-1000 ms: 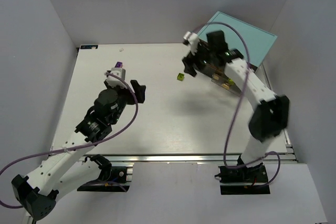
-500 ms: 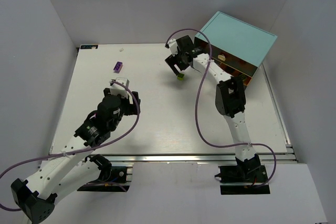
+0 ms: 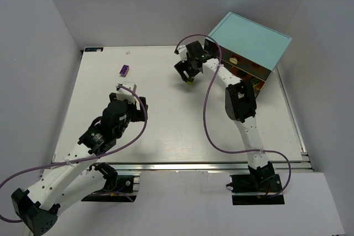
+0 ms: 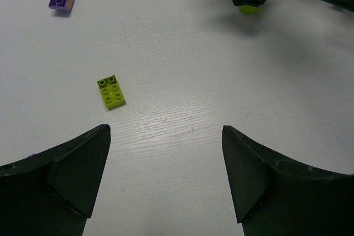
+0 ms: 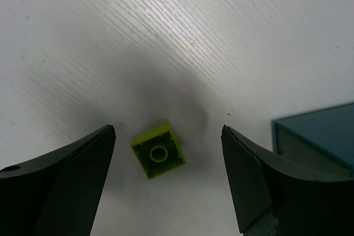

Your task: Sort the legos into containers by color

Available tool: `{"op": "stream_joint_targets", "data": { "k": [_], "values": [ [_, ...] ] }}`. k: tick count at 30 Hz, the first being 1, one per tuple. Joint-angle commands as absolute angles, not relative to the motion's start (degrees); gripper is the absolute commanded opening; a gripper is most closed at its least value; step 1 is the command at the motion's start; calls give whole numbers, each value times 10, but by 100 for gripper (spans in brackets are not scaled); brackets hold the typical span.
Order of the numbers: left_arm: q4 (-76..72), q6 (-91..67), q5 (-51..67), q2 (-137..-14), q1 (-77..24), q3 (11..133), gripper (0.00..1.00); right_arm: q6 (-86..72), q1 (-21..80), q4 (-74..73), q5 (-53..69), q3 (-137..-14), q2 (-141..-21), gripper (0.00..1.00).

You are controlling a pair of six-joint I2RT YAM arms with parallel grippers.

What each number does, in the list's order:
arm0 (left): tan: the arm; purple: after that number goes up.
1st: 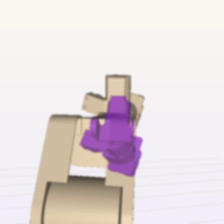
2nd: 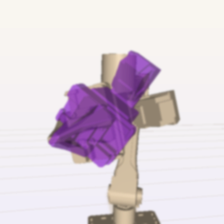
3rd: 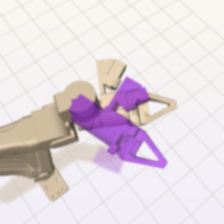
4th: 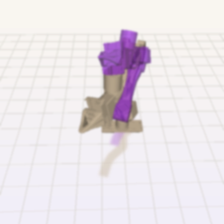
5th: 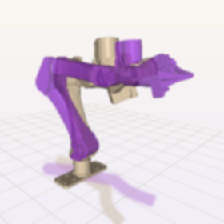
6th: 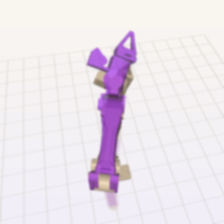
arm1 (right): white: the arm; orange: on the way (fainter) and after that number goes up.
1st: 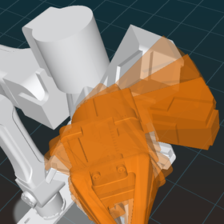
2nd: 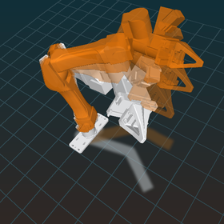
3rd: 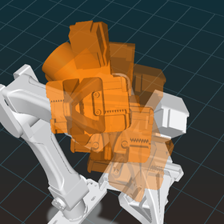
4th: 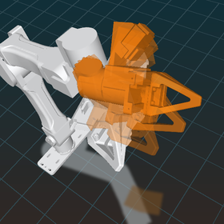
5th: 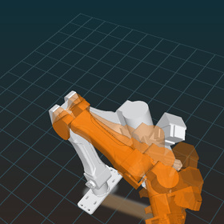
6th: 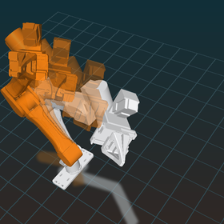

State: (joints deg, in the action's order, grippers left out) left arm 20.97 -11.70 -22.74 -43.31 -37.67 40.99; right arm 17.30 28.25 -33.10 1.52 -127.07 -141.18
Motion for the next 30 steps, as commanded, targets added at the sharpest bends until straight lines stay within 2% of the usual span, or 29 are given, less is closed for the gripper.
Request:
{"op": "stream_joint_targets", "data": {
  "k": [1,15,21,27,30],
  "values": [
    [211,-112,-219,-426,-376,420,91,192,276,-328,41,-1278,-1418,82],
    [209,-112,-221,-425,-376,419,91,221,271,-350,51,-1260,-1431,73],
    [209,-112,-224,-425,-376,418,92,229,272,-357,56,-1253,-1432,64],
    [207,-112,-226,-429,-376,416,92,241,272,-359,68,-1231,-1415,42],
    [207,-114,-228,-436,-376,415,92,248,272,-359,93,-1208,-1387,25]
  ]
}}
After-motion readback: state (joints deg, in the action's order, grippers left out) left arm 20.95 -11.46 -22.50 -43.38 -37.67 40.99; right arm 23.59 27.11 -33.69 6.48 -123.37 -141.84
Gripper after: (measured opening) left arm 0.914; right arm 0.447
